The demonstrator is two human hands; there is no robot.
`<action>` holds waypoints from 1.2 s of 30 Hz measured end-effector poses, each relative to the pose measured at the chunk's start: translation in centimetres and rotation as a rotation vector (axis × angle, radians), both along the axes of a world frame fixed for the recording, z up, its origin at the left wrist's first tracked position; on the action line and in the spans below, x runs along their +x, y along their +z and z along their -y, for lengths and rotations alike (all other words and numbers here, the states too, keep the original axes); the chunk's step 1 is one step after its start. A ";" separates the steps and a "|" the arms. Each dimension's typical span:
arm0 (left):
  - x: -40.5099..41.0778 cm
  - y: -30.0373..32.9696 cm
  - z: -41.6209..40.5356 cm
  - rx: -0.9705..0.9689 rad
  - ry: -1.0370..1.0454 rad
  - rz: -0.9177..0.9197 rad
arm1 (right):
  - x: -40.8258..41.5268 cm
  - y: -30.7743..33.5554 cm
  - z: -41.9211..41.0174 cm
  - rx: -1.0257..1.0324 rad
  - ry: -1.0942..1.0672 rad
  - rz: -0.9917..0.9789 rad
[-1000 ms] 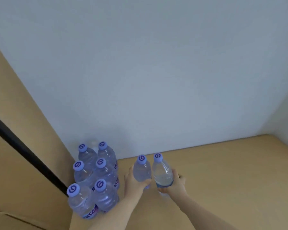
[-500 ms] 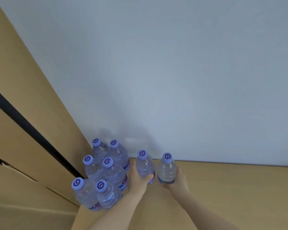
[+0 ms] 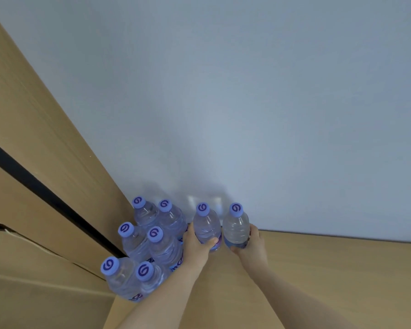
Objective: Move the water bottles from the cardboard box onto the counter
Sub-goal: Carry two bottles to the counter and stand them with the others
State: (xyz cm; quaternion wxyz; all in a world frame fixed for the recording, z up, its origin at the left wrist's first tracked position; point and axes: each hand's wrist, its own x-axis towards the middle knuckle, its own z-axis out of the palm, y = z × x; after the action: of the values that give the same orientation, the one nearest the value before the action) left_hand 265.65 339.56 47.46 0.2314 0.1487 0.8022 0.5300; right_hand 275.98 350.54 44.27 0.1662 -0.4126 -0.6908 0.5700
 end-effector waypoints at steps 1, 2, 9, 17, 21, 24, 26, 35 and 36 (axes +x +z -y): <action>-0.1 0.0 0.0 0.009 0.002 0.000 | -0.2 -0.1 0.0 0.003 0.001 0.004; -0.1 0.0 -0.1 0.019 0.008 -0.002 | -0.3 -0.1 0.1 0.006 0.002 0.010; -0.1 0.0 -0.2 0.047 0.013 0.023 | -0.1 -0.3 -0.3 0.049 0.040 0.049; -0.2 0.0 -0.1 0.002 -0.012 0.044 | 0.0 -0.4 -0.3 0.083 0.058 0.053; 0.1 0.3 0.1 -0.001 0.001 0.048 | 0.5 -0.2 -0.5 0.102 0.099 0.087; 0.4 0.4 0.2 -0.005 0.001 0.038 | 0.9 0.1 -0.4 0.116 0.118 0.097; 0.6 0.5 0.1 -0.007 0.004 0.040 | 1.0 0.2 -0.5 0.122 0.135 0.107; 0.0 0.5 0.6 -0.049 -0.048 0.087 | 1.5 0.4 -0.9 0.164 0.188 0.159; 0.0 0.4 0.7 -0.052 -0.057 0.087 | 1.6 0.5 -0.9 0.159 0.189 0.159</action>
State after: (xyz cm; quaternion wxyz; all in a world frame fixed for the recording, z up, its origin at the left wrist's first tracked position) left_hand 265.64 338.90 47.90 0.2850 0.1421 0.8003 0.5079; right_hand 277.62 351.42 44.73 0.0890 -0.3750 -0.7805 0.4921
